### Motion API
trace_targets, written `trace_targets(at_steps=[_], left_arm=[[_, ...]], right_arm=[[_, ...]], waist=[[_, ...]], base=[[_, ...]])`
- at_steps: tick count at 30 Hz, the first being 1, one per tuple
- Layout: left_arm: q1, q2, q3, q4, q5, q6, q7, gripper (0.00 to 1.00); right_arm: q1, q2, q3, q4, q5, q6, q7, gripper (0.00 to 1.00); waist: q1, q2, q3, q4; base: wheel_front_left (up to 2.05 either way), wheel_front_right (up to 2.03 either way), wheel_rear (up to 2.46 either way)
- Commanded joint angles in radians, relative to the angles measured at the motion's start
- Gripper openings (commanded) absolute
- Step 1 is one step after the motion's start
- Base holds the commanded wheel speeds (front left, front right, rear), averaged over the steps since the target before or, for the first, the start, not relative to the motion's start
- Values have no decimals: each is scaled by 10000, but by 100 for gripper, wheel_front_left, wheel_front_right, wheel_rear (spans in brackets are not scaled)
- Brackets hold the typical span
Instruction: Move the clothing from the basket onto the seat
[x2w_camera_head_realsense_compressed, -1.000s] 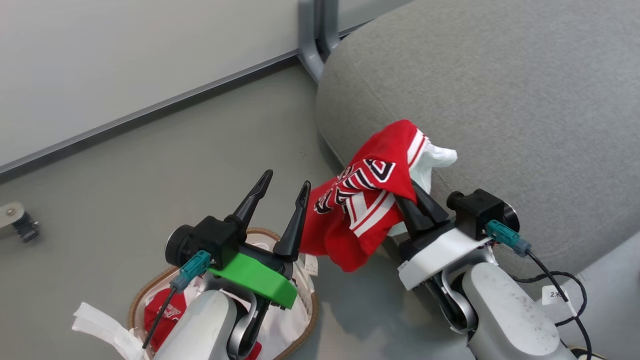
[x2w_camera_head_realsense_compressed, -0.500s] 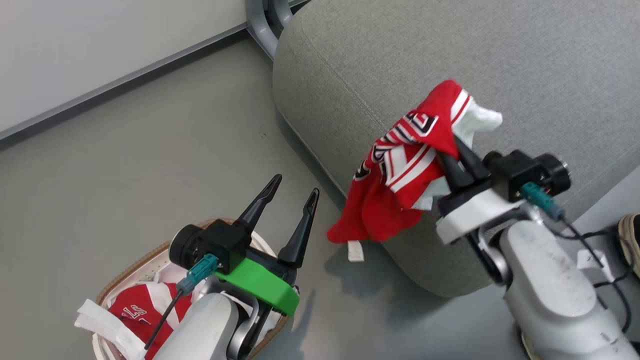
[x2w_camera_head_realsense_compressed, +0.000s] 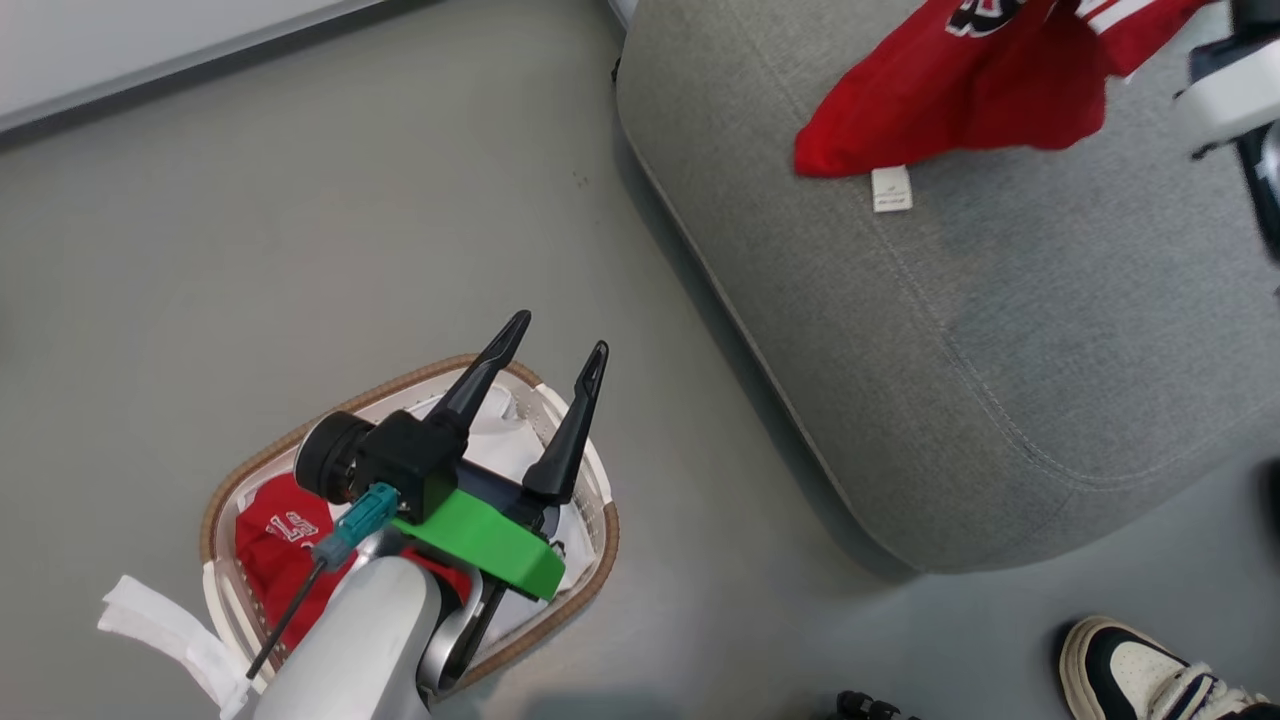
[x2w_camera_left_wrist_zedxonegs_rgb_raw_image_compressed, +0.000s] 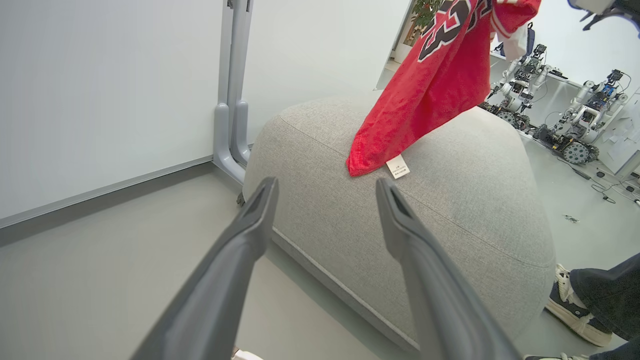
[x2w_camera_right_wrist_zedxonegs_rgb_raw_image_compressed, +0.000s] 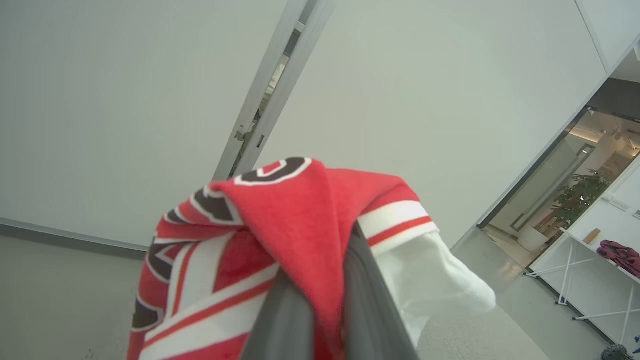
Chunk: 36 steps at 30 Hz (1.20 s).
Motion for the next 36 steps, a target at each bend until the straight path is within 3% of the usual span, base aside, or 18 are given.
trace_targets(at_steps=[1, 10, 16, 21, 23, 24, 25, 31, 36], left_arm=[[-185, 123, -98, -105, 59, 10, -5, 100], [-683, 530, -161, -245, -99, 10, -5, 100], [-770, 660, -69, -266, -118, 10, -5, 100], [-793, 690, 42, -154, -165, 12, -5, 100], [-794, 707, 102, -116, -186, 10, -5, 100], [-795, 717, 140, -79, -199, 10, -5, 100], [-795, 734, 176, -56, -185, 10, -5, 100], [-665, 752, 730, 182, 6, 12, -5, 100], [-326, 664, 1371, 398, 135, 12, -5, 100]], right_arm=[[-443, -225, -254, 232, -156, -14, -18, 0], [-1467, -1168, -1877, 1408, -1265, -15, 538, 0], [-724, -909, -3707, 2079, -1873, -14, 543, 0], [173, -274, -5138, 2330, -2503, -14, 340, 2], [614, 99, -5611, 2394, -2579, -14, 192, 39], [871, 275, -5835, 2434, -2587, -14, 124, 93], [1041, 398, -6022, 2438, -2573, -14, 75, 100], [2307, 1125, -6632, 2430, -2488, -14, -21, 100], [3682, 1634, -6213, 1248, -1890, -14, -28, 100]], waist=[[-1, -1, 813, 638], [-1, -1, 1827, 1416], [-1, -1, 2186, 1766], [-1, -1, 2220, 1872], [-1, -1, 2173, 1885], [-1, -1, 2121, 1899], [-1, -1, 2078, 1897], [-1, -1, 1667, 1914], [-1, -1, 1148, 2003]], base=[[0, 0, 0], [0, 0, 0], [0, 0, 0], [0, 0, 0], [0, 0, 0], [0, 0, 0], [0, 0, 0], [0, 0, 0], [0, 0, 0]])
